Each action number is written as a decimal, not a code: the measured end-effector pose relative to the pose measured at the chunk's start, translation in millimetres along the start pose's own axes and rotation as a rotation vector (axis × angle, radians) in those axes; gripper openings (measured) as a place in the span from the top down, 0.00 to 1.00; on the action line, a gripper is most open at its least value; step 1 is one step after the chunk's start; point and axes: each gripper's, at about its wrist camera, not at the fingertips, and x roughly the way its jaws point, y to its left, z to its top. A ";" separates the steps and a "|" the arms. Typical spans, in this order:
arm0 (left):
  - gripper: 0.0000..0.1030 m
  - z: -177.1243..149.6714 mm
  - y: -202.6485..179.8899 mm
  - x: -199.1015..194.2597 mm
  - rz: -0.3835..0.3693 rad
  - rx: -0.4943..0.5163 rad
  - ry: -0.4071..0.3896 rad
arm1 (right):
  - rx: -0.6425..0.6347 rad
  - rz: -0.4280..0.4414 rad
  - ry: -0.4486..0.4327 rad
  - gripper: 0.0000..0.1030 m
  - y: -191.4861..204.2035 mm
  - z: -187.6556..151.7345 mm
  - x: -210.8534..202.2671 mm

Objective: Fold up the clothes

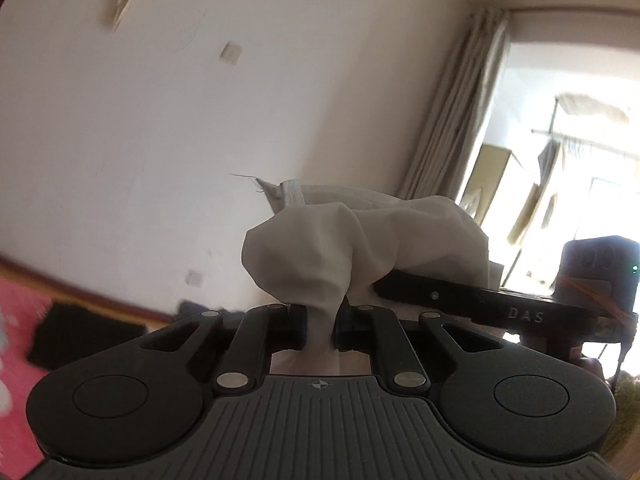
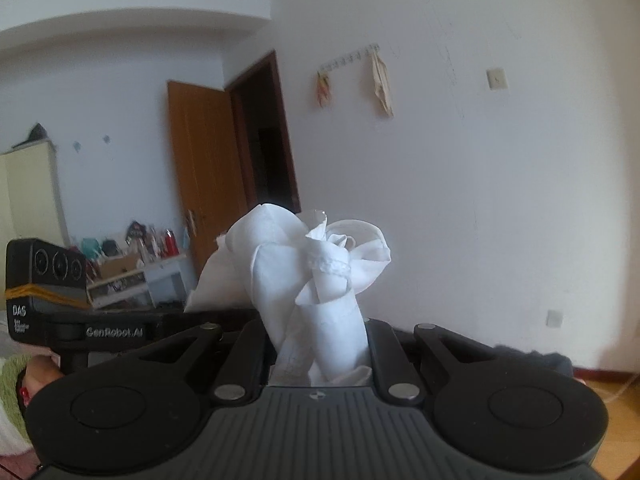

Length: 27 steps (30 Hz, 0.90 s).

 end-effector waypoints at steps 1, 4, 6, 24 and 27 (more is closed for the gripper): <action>0.91 0.4 8.8 5.6 -0.019 -0.022 0.007 | -0.001 -0.018 0.028 0.89 1.9 4.3 8.5; 0.91 8.3 37.0 19.6 -0.042 -0.093 0.038 | 0.022 -0.065 0.109 0.89 4.5 17.1 34.0; 0.91 16.2 57.8 26.3 -0.034 -0.122 0.048 | 0.047 -0.086 0.159 0.89 3.8 27.0 58.3; 0.91 16.7 235.3 148.4 0.535 -0.301 -0.171 | -0.027 0.478 0.302 0.89 -118.9 42.0 437.7; 0.91 -3.2 262.4 171.3 0.597 -0.372 -0.208 | -0.079 0.566 0.358 0.89 -144.0 32.3 496.1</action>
